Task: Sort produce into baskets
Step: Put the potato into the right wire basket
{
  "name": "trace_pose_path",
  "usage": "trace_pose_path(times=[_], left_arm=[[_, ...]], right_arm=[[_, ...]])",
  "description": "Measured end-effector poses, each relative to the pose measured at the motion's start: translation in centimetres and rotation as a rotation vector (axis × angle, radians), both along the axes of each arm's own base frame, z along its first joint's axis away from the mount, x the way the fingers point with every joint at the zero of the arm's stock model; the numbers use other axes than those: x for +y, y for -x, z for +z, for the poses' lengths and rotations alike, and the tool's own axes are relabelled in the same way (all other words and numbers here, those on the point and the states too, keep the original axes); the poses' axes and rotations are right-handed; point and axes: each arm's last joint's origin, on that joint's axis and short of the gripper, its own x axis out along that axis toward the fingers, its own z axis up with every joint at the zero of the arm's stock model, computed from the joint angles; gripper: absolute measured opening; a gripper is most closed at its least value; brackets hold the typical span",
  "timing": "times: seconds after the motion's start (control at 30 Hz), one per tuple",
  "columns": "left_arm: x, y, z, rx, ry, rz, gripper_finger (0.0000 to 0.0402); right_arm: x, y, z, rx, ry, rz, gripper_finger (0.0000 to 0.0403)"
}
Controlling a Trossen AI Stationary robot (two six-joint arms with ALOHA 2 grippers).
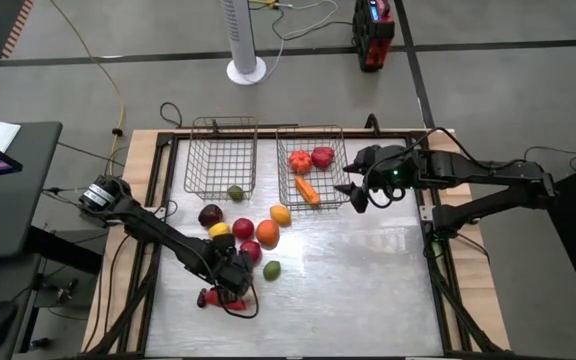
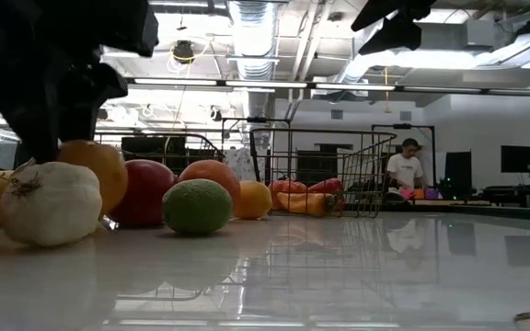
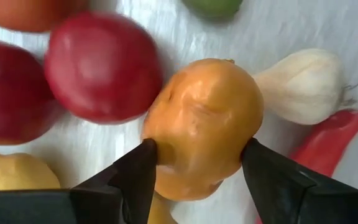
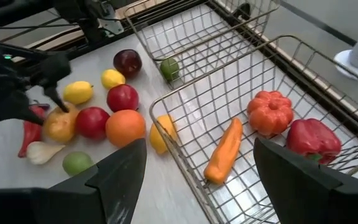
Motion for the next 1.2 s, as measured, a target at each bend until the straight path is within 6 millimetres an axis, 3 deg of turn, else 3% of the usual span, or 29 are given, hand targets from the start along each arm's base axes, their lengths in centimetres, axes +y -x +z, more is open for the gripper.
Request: trace_pose_path(times=[0.27,0.4,0.8,0.97,1.2], left_arm=[[-0.2,-1.0,3.2,-0.034,-0.011,-0.015,0.0205],[0.9,-2.5,5.3,-0.11,-0.038,-0.005,0.0205],[10.6,-8.0,9.9,-0.39,-0.114,0.041,0.0205],[14.1,-8.9,10.4,-0.446,-0.12,0.144,0.0205],[17.5,-10.0,11.8,-0.614,-0.1,0.234,0.0205]], right_arm=[[-0.1,0.0,0.0,0.01,0.017,-0.002,0.0322],[-0.1,0.0,0.0,0.01,0.02,-0.001,0.0322],[0.0,-0.1,-0.2,0.008,-0.023,-0.019,0.0322],[0.2,0.3,0.0,-0.017,-0.099,-0.063,0.0322],[0.8,0.4,-0.2,-0.008,-0.127,-0.087,0.0322]])
